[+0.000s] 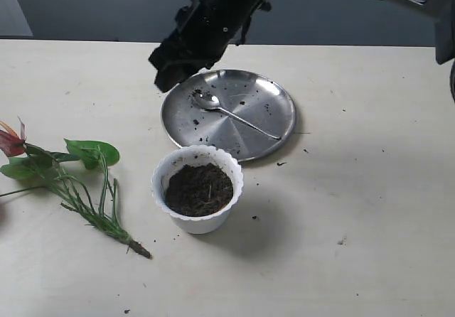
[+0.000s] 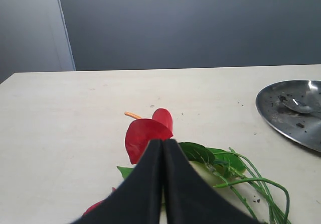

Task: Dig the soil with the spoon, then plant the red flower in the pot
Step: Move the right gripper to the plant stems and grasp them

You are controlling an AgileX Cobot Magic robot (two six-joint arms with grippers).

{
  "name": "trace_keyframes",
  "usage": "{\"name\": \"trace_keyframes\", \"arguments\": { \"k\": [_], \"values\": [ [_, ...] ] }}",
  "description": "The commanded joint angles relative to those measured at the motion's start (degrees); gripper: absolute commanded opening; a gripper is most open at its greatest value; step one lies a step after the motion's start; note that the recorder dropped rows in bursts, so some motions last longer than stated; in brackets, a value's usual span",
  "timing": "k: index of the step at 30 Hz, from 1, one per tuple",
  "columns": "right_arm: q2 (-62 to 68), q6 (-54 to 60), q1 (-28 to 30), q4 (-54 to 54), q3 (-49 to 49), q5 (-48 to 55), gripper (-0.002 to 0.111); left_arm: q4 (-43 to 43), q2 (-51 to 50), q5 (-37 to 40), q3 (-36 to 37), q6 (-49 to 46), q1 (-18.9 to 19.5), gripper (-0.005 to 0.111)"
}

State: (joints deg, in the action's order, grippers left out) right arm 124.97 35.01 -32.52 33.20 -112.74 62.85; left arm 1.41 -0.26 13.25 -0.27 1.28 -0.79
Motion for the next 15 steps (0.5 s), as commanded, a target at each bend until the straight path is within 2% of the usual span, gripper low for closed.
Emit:
{"name": "trace_keyframes", "arguments": {
  "k": [1, 3, 8, 15],
  "values": [
    [-0.39, 4.01, -5.32, 2.2, -0.19, 3.3, 0.046, 0.26, 0.26, -0.43, 0.27, -0.04, -0.45, 0.001],
    [-0.39, 5.75, -9.13, 1.81, -0.19, 2.1, 0.046, 0.26, 0.26, -0.43, 0.27, -0.04, -0.45, 0.001],
    [-0.39, 6.9, -15.59, -0.71, -0.19, -5.66, 0.057, 0.26, 0.26, -0.43, 0.27, -0.04, -0.45, 0.001],
    [2.95, 6.78, -19.49, -3.15, -0.19, -14.37, 0.059, 0.26, 0.26, -0.43, 0.27, -0.18, -0.45, 0.001]
  ]
}}
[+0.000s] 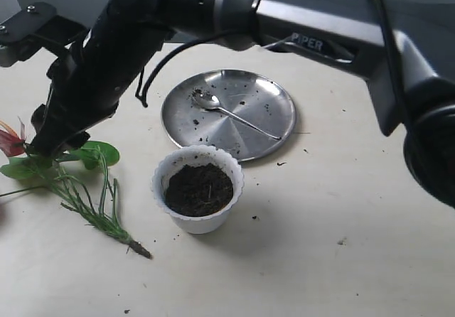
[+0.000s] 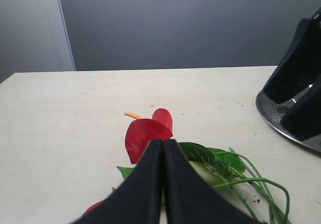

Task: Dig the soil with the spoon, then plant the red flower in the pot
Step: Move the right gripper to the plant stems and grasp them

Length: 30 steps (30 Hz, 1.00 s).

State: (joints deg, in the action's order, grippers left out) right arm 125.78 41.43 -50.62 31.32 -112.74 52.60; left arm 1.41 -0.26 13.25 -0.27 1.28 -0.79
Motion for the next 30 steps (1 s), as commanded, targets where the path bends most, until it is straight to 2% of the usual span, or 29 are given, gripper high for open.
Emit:
{"name": "trace_keyframes", "arguments": {
  "k": [1, 19, 23, 30],
  "values": [
    [2.84, 0.23, -1.41, -1.26, -0.19, -4.77, 0.059, 0.26, 0.26, -0.43, 0.27, -0.18, -0.45, 0.001],
    [10.55, 0.14, -1.41, 5.25, -0.19, -12.33, 0.058, 0.26, 0.26, -0.29, 0.27, -0.18, -0.45, 0.001],
    [11.4, 0.14, -1.41, 5.77, -0.19, -12.06, 0.051, 0.26, 0.26, -0.29, 0.27, -0.18, -0.45, 0.001],
    [12.26, -0.36, -1.51, 7.55, -0.19, -9.59, 0.027, 0.26, 0.26, -0.28, 0.27, -0.06, -0.45, 0.001]
  ]
}}
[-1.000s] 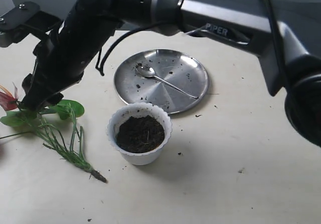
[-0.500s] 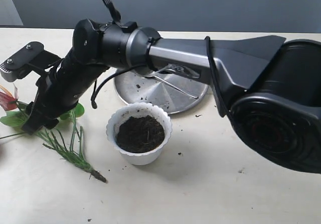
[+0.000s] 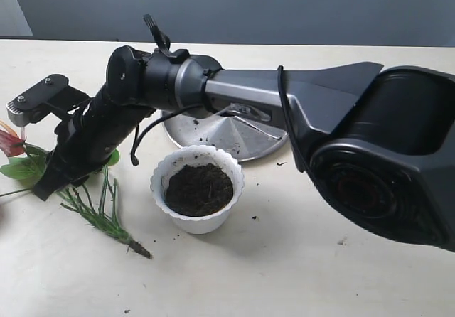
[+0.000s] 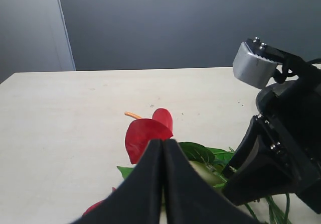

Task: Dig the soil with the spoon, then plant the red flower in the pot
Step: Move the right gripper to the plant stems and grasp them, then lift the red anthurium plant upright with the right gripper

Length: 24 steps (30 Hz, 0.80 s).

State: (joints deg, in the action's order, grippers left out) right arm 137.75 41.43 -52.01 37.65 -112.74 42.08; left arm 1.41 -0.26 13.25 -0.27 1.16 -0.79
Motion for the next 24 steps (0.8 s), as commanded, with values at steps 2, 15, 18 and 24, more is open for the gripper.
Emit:
{"name": "trace_keyframes", "arguments": {
  "k": [2, 15, 18, 24],
  "values": [
    [0.38, -1.24, -0.12, 1.42, -0.19, 0.92, 0.02, 0.26, 0.26, -0.28, 0.27, 0.06, -0.45, 0.001],
    [0.27, -1.4, -0.12, 9.54, -2.08, 0.67, -0.001, 0.26, 0.26, -0.28, 0.27, -0.05, -0.45, 0.001],
    [0.04, -1.61, -0.12, 12.83, -4.28, -3.84, -0.001, 0.26, 0.26, -0.4, 0.27, -0.05, -0.45, 0.001],
    [-4.24, -1.05, -0.01, 16.29, -6.56, -11.27, -0.001, 0.26, 0.26, -0.4, 0.27, -0.05, -0.45, 0.001]
  ]
}}
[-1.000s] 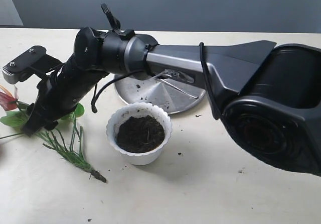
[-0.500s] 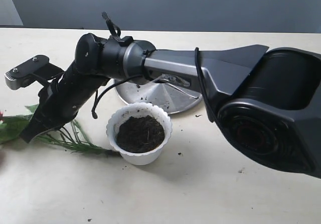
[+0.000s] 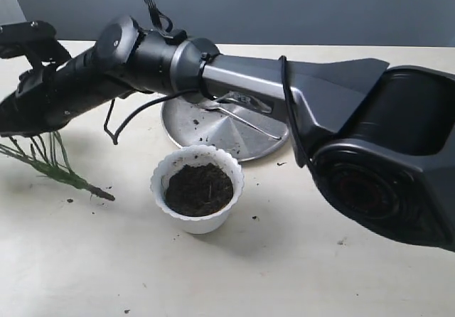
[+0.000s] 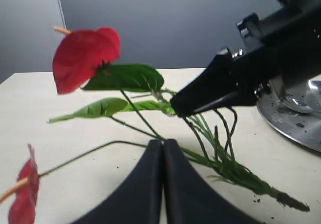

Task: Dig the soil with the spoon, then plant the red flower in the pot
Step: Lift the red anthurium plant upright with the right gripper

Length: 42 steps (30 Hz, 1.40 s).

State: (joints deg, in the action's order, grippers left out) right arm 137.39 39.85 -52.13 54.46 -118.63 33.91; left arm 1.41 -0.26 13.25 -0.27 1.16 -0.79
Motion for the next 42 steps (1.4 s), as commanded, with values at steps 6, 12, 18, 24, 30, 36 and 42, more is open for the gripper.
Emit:
{"name": "trace_keyframes", "arguments": {
  "k": [6, 12, 18, 24, 30, 36, 42],
  "values": [
    [-12.58, 0.66, 0.11, -3.1, -0.53, -10.44, -0.001, 0.16, 0.26, -0.41, 0.27, -0.05, -0.45, 0.001],
    [-19.69, 1.11, 0.11, -10.4, -0.53, -4.74, -0.001, -0.26, 0.26, -0.41, 0.27, -0.05, -0.45, 0.001],
    [-24.27, -3.91, 0.69, -20.46, 0.87, -1.45, -0.001, -0.42, 0.26, -0.41, 0.27, 0.09, -0.45, 0.001],
    [-29.31, -3.68, -0.21, -20.07, 13.18, -4.39, -0.001, -0.42, 0.26, -0.41, 0.27, 0.09, -0.45, 0.001],
    [-32.99, -3.37, -3.62, -18.14, 27.44, -29.03, -0.001, -0.26, 0.26, -0.31, 0.27, 0.09, -0.45, 0.001],
    [-35.94, -1.15, -7.25, -26.06, 37.63, -54.82, -0.001, -0.26, 0.26, -0.31, 0.27, 0.09, -0.45, 0.001],
    [-42.88, -8.89, -5.95, -27.34, 49.89, -68.26, -0.001, -0.26, 0.26, -0.31, 0.27, 0.09, -0.45, 0.001]
  ]
}}
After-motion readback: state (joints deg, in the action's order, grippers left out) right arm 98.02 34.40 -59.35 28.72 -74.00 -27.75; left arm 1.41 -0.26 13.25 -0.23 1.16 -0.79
